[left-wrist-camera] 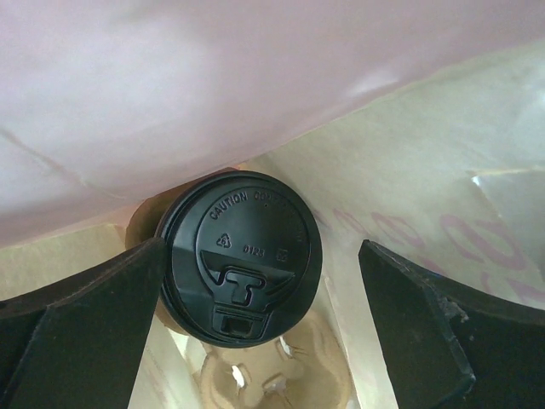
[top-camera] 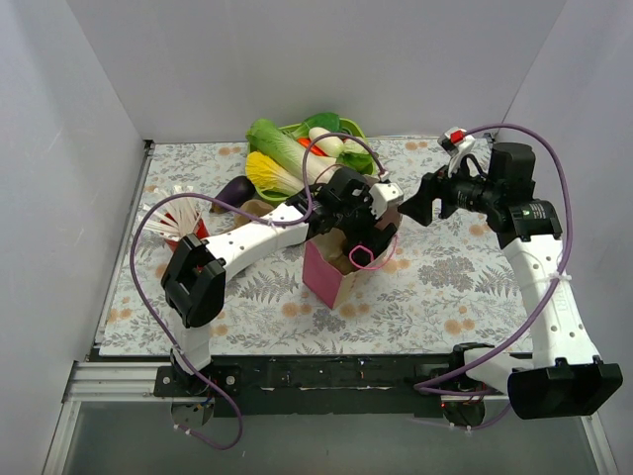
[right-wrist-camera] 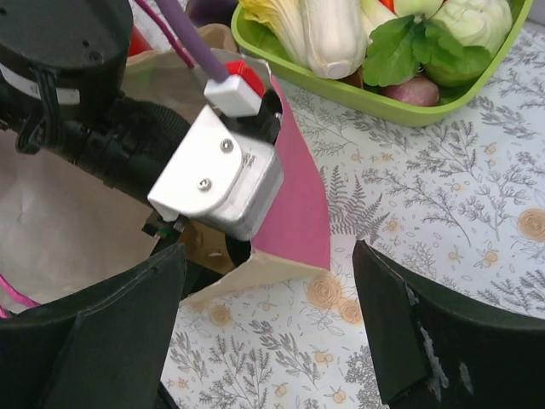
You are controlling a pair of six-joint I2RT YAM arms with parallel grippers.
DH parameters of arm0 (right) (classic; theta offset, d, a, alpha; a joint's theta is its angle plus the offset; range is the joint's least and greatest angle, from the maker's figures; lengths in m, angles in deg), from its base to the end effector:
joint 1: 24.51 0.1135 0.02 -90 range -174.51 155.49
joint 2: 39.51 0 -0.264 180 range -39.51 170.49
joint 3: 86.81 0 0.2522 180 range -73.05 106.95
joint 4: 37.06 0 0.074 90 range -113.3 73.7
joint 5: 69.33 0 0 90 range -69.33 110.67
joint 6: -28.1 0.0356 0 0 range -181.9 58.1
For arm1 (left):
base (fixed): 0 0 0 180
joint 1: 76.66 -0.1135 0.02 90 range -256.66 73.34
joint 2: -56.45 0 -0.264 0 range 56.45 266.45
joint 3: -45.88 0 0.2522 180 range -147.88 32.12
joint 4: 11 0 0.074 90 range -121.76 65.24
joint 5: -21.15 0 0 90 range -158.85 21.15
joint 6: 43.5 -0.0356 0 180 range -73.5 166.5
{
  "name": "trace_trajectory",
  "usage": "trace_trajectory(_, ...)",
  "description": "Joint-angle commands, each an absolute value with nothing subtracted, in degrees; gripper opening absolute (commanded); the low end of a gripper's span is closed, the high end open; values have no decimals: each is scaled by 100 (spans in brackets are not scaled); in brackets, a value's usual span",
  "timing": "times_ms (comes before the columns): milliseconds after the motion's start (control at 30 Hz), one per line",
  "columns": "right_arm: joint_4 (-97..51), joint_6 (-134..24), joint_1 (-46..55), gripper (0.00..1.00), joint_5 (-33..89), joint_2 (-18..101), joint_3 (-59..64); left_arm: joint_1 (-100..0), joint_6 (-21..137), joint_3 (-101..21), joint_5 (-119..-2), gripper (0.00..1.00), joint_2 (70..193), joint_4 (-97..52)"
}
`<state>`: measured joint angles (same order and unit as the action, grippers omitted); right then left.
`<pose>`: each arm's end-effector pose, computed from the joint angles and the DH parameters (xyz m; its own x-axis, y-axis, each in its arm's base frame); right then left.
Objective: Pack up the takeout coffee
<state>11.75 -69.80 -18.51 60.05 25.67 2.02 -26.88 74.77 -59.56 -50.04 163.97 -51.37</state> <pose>0.2285 0.0467 0.4111 -0.3292 -0.1414 -0.9336 -0.7038 0.6959 0.1428 0.2695 -0.3365 0.2834 -0.7989 0.2504 -0.5468 0.5655 0.6224 -0.5411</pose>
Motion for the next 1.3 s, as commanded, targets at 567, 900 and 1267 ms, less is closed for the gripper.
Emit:
trace_trajectory(567, 316, -6278, -1844, 84, 6182, 2587, -765, -2814, 7682, -6262, -4091, 98, 16280, -5385)
trace_trajectory(900, 184, -5838, -1862, 83, 5662, 2921, -643, -2858, 7586, -6210, -3345, 98, 16218, -5526)
trace_trajectory(1267, 254, -5873, -1897, 83, 5477, 2974, -660, -3412, 7577, -5375, -1499, 94, 15543, -4341)
